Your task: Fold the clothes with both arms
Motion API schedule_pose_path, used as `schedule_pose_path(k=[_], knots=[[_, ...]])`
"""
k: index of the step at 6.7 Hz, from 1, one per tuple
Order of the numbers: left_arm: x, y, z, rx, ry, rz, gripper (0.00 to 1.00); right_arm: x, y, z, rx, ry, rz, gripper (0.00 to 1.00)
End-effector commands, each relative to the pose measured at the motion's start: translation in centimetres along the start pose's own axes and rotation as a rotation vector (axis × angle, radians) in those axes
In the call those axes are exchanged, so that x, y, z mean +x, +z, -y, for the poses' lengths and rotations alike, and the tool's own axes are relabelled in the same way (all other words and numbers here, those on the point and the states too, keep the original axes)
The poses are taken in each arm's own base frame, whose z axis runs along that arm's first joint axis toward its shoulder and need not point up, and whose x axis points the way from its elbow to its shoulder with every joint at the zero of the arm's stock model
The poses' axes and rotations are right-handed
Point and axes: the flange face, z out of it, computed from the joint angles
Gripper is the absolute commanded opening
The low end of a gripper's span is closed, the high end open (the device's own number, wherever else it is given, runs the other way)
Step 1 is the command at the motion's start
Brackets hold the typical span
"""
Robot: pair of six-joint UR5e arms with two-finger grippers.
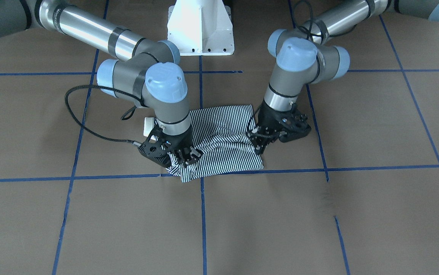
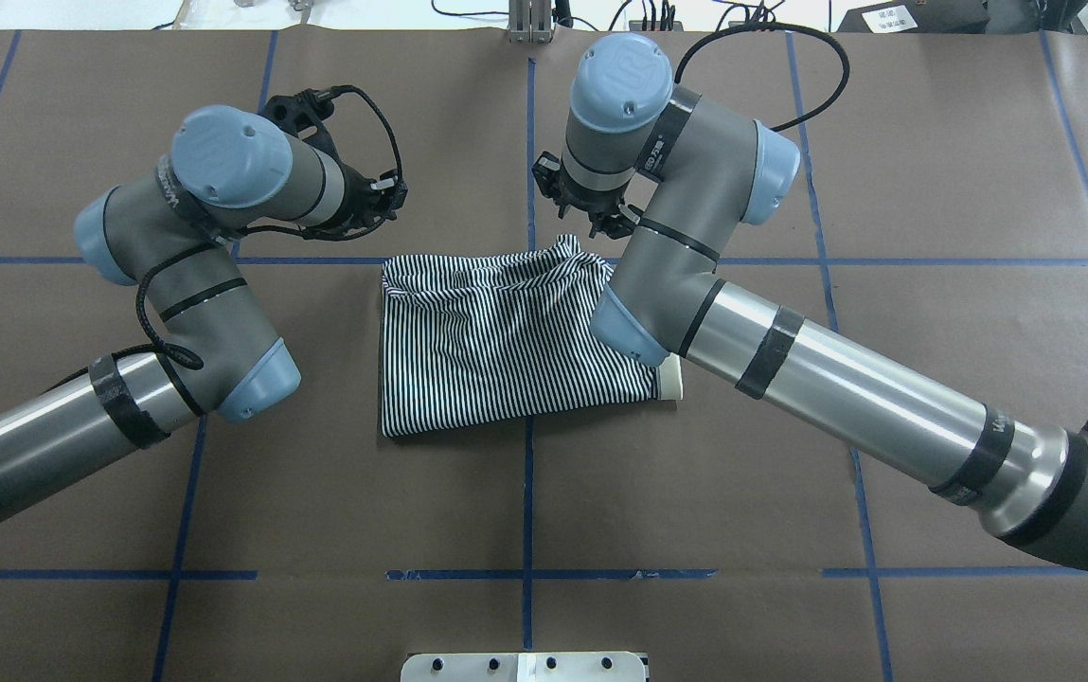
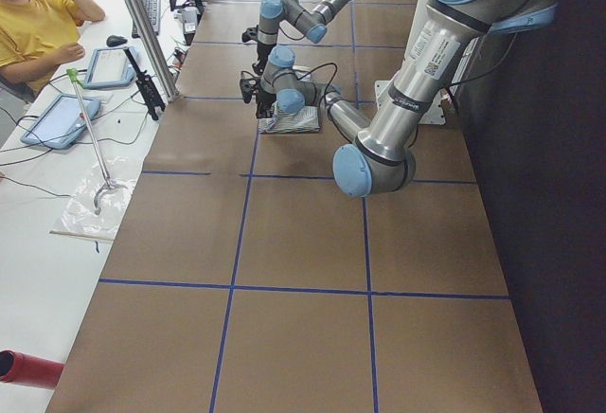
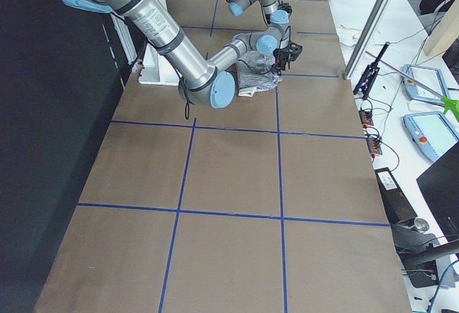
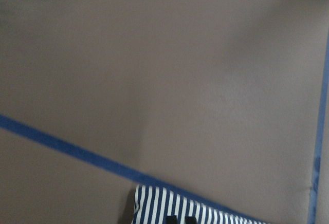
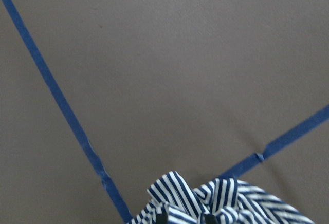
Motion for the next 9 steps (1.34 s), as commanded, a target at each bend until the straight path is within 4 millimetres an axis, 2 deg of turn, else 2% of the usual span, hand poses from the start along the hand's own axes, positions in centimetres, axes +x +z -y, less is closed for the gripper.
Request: schedule_pose_path(k=[1, 2, 3, 4, 5, 6, 7, 8, 9], knots=[[-0.1, -2.6, 2.3, -0.041, -0.003, -0.053, 0.67, 1.6, -1.8, 3.1, -0.033, 0.007, 0.019, 1.00], [-3.3, -4.3, 2.0, -0.047, 0.006, -0.061, 0.67, 6.3, -3.1, 6.0, -0.044, -0.002, 0.032, 1.00], [-5.7, -6.0, 2.1, -0.063, 0.081, -0.069, 0.67, 11.8, -4.4, 9.3, -0.049, -0.119, 0.037, 1.00], [-9.4, -7.2, 2.2, -0.056, 0.199, -0.056, 0.67, 16.9, -5.0, 13.4, -0.043, -0.210, 0.018, 1.00], [-14.7, -8.9, 4.4, -0.058, 0.333, -0.024, 0.67, 22.4, -5.9, 17.8, -0.045, -0.292, 0.000, 1.00], [-21.2, -10.8, 7.8, -0.113, 0.515, -0.002, 0.68, 28.9, -6.6, 22.2, -0.058, -0.425, -0.022, 1.00], [-28.0, -14.0, 12.5, -0.112, 0.672, 0.022, 0.69, 35.6, -7.9, 26.4, -0.056, -0.560, -0.046, 1.00], [-33.6, -16.5, 15.5, -0.154, 0.738, 0.003, 0.69, 41.8, -9.0, 29.4, -0.064, -0.657, -0.064, 1.00], [-37.8, -17.8, 16.3, -0.193, 0.841, -0.026, 0.70, 46.4, -10.2, 31.0, -0.083, -0.710, -0.061, 1.00]])
